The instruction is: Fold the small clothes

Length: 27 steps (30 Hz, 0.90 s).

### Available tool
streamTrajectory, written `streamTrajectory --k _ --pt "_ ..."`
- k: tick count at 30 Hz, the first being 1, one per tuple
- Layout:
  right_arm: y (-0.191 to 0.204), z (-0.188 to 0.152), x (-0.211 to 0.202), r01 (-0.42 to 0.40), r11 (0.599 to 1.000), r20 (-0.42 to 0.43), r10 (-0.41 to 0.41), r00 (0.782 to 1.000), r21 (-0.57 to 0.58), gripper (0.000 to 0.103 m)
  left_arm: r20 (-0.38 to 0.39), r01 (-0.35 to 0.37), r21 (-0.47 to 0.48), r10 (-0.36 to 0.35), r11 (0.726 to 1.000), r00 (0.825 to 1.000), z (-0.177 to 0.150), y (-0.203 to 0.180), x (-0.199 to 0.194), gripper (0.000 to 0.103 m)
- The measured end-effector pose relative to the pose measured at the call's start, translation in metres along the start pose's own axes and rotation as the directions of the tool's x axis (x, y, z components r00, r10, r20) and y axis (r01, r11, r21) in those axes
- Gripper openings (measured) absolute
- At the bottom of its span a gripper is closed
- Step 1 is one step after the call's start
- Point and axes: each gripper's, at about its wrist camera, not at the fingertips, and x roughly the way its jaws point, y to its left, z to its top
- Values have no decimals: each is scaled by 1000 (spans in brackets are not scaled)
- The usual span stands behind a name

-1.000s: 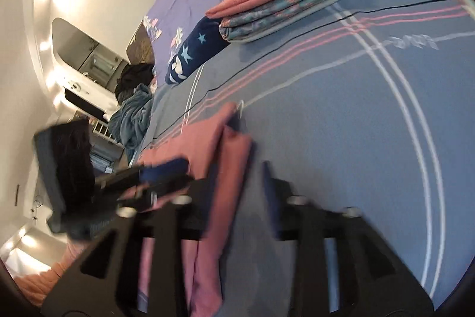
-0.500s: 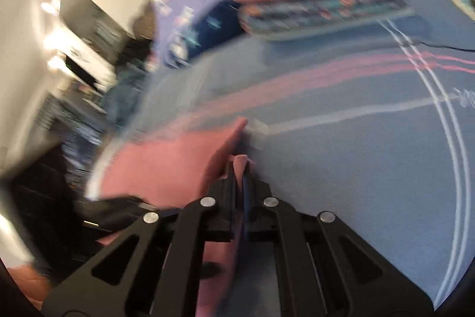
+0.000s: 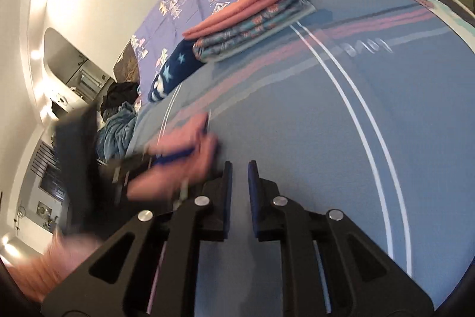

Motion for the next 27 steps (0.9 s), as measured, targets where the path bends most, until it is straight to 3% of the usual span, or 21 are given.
streamTrajectory --k 3,6,7,9,11,14,16,17,18,20,23,25,27 --pt "-1 -51 -35 -37 999 3 37 999 -14 32 -20 -31 -15 31 999 999 5 3 3 53" --pt "12 -93 -63 -134 991 -13 134 991 2 47 -46 -74 -25 73 997 996 9 4 4 39" --pt "19 -105 -67 -180 983 -35 181 983 16 48 -51 -89 -27 88 996 995 9 4 3 32" --pt "34 -117 -63 -248 968 -96 251 963 42 52 -56 -106 -35 104 994 993 9 5 3 28" --pt "50 -126 -51 -240 970 -186 243 952 40 52 -55 -108 -51 105 993 993 9 6 2 25" --pt "64 -126 -32 -187 982 -196 191 962 43 54 -54 -112 -69 109 991 993 8 8 1 22" --pt "65 -117 -20 -175 978 -168 193 967 115 48 -56 -120 -85 116 989 992 8 9 1 17" --pt "64 -109 -9 -157 978 -163 179 970 139 12 -56 -122 -98 117 988 992 9 9 0 16" --pt "61 -105 -1 -119 979 -169 147 975 167 4 -55 -120 -113 115 986 992 9 11 0 14" --pt "54 -107 0 -112 964 -134 148 980 242 4 -36 -96 -162 92 982 995 9 16 -6 12" --pt "62 -112 -34 -115 977 -42 124 991 178 4 -7 -16 -213 15 977 1000 7 21 -15 11" --pt "57 -116 -34 -92 977 -72 108 992 195 4 -18 20 -231 -25 973 1000 7 18 -9 11" --pt "45 -123 -21 -66 966 -117 98 988 249 2 -4 -16 -204 16 979 1000 7 9 -2 11"
